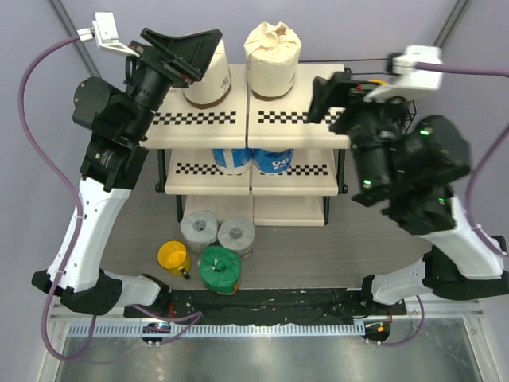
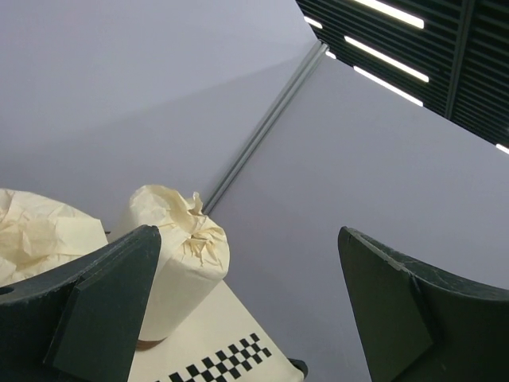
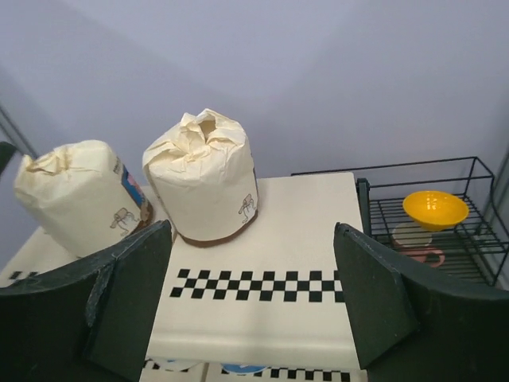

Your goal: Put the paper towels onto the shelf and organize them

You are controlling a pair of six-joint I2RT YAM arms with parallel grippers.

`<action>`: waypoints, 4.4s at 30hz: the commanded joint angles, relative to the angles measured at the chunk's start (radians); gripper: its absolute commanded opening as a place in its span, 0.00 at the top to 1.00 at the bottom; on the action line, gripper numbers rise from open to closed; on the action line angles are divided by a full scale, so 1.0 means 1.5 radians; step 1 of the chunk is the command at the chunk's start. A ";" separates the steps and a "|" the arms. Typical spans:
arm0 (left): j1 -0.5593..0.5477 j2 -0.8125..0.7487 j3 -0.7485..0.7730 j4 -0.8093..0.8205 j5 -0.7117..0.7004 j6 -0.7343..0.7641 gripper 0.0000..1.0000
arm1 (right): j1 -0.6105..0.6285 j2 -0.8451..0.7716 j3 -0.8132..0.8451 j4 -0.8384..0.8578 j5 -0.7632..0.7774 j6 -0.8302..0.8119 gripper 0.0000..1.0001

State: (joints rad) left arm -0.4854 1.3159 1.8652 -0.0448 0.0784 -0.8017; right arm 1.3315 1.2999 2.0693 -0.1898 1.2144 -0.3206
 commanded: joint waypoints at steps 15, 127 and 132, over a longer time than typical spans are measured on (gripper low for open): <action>0.278 0.019 -0.046 0.253 0.197 -0.172 0.00 | -0.583 0.143 0.063 -0.069 -0.523 0.252 0.11; 0.320 0.014 -0.220 0.336 0.213 -0.266 0.00 | -0.779 0.192 0.047 0.030 -1.134 0.766 0.11; 0.393 -0.015 -0.239 0.346 0.235 -0.294 0.00 | -0.825 0.151 0.020 0.028 -1.122 0.744 0.11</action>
State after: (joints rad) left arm 0.0479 1.3582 1.5085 0.4152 0.3862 -1.1942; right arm 0.1310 1.6207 2.0998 -0.1658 -0.4896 0.8215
